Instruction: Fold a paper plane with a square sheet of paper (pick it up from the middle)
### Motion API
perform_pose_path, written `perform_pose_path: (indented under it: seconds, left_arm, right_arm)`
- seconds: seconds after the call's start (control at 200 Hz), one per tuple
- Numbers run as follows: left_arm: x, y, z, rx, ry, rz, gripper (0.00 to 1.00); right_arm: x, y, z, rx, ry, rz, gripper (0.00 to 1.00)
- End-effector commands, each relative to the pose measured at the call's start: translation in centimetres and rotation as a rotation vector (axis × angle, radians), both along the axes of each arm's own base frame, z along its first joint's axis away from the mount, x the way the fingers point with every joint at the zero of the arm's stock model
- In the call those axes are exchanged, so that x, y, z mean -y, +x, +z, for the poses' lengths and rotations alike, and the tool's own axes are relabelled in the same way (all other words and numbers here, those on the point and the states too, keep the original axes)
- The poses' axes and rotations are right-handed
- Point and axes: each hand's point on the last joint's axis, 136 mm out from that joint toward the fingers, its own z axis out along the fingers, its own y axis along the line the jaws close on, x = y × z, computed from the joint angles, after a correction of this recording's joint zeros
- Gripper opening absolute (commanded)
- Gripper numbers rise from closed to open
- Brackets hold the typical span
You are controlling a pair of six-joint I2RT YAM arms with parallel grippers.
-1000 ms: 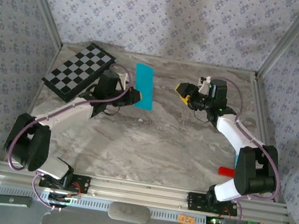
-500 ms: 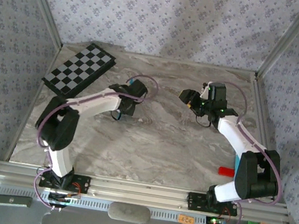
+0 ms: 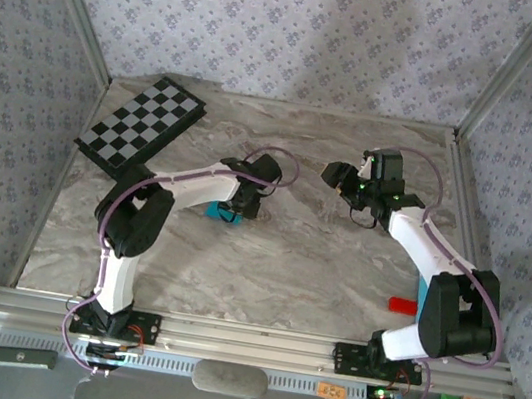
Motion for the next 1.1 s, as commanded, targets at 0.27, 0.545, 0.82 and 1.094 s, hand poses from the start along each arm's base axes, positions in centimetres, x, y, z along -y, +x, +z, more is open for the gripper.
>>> perform_pose_path:
  seconds: [0.27, 0.545, 0.82, 1.094]
  left_arm:
    - [-0.9, 1.0, 8.1, 0.054, -0.555, 0.133, 0.65]
    - [-11.2, 1.0, 9.9, 0.196, -0.611, 0.423, 0.95]
    - [-16.1, 0.1, 10.3, 0.239, -0.737, 0.576, 1.0]
    - [-16.6, 0.0, 9.6, 0.224, -0.758, 0.586, 1.0]
  right_arm:
    - [-4.3, -1.3, -2.5, -0.059, -0.062, 0.097, 0.65]
    - [-14.2, -2.7, -4.8, -0.11, -0.072, 0.31, 0.61]
    - [-21.7, -3.2, -6.8, -0.148, -0.098, 0.453, 0.56]
    - [-24.3, -3.4, -10.2, -0.241, -0.15, 0.521, 0.54]
